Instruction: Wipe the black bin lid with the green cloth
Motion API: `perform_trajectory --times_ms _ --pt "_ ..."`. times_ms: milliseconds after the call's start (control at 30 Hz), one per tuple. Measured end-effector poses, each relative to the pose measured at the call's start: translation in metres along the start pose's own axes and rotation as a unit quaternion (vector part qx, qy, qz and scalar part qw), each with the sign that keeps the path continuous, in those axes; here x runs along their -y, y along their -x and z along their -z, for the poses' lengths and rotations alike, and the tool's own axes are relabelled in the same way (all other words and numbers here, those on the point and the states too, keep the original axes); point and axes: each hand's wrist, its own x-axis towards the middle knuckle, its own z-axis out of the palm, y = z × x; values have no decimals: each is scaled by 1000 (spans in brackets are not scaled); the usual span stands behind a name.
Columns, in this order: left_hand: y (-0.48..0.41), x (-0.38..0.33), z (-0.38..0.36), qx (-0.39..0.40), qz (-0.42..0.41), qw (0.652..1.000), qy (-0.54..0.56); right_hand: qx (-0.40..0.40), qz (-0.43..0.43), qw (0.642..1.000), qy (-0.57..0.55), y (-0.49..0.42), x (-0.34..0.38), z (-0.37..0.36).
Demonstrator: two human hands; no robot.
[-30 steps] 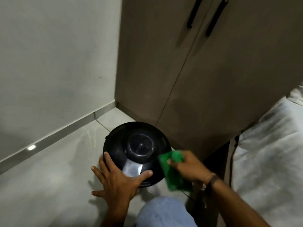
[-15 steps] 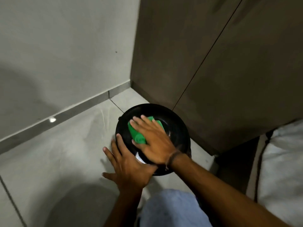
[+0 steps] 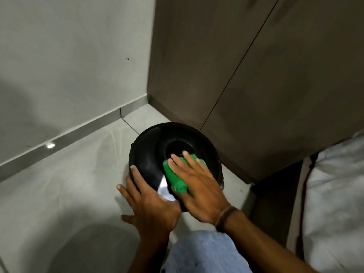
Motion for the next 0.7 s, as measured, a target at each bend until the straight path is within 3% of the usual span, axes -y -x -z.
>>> perform_trajectory --times_ms 167,233,333,500,633,700 --pt "0 -4 2 33 -15 999 1 -37 -141 989 32 -63 -21 39" --pt "0 -4 1 18 -14 1000 -3 -35 -117 992 19 -82 8 23" --pt "1 -4 -2 -27 -15 999 11 -2 -45 998 48 -35 23 2" --pt "1 -5 -3 9 -7 1000 27 -20 -160 980 113 -76 -14 49" --pt "1 -6 -6 -6 -2 1000 21 26 -63 988 141 -65 8 23" --pt "2 -4 -5 -2 0 1000 23 28 -63 984 165 -60 0 32"
